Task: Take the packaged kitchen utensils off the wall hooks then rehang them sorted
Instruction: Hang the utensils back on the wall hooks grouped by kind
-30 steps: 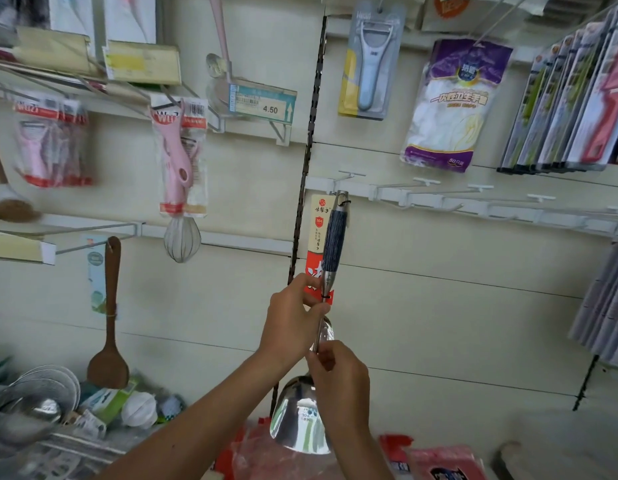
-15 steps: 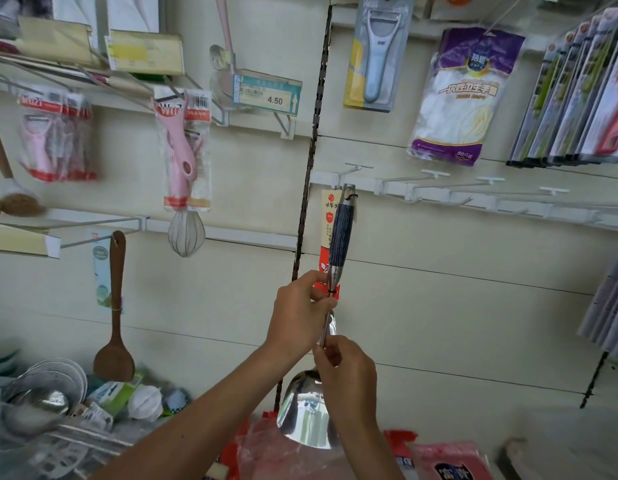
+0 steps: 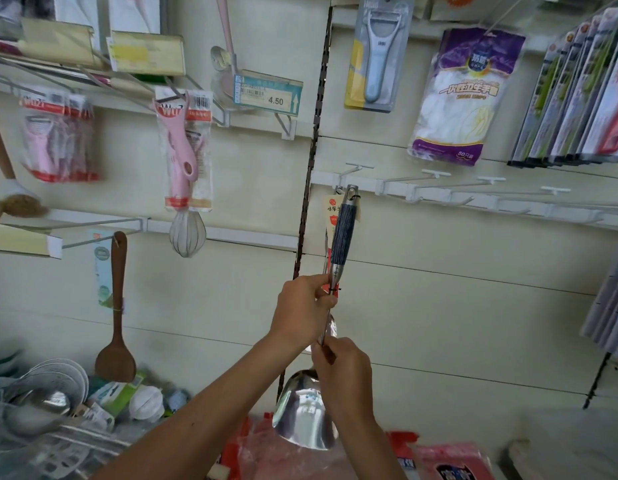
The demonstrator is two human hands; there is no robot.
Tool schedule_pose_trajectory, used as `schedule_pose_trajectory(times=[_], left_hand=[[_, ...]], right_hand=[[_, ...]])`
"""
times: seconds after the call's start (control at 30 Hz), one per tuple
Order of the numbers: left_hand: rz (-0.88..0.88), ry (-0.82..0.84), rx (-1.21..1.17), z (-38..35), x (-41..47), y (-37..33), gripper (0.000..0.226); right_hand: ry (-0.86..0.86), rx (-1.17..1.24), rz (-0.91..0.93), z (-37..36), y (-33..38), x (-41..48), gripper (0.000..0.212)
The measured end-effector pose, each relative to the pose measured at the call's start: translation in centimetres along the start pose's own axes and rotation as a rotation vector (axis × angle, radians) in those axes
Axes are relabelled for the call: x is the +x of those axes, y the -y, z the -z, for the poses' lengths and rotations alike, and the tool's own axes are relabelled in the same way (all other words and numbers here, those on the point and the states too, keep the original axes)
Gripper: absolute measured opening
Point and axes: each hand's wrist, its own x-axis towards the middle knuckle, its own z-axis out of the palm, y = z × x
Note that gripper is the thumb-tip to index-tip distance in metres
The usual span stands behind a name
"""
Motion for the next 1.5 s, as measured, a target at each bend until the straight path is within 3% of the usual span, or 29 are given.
schedule_pose_trajectory(times=[0.4,1.0,1.27,1.5], left_hand=[[0.013,-0.069,0.031,-2.2,3.9,1.9,0.023],[0.100,-0.101,0.144,-4.9,10.5,3.9,0.018],[0.154,-0.095,0.114,-4.3,9.7,5.0,0.045],[0.204,-0.127,0.128,0.1,8.3,5.9,0.056]], right_hand=[[0.010,-0.018,-0.004,-1.7,-1.6,3.6,0.017],[0.090,-0.169,-0.017,-5.2,-5.4,11.1,0.031],[0.124,-0.274,-0.068,-6.1,-6.4,13.9,0.032],[0.091,-0.187,-0.116,-7.6,-5.7,13.4,0.028]])
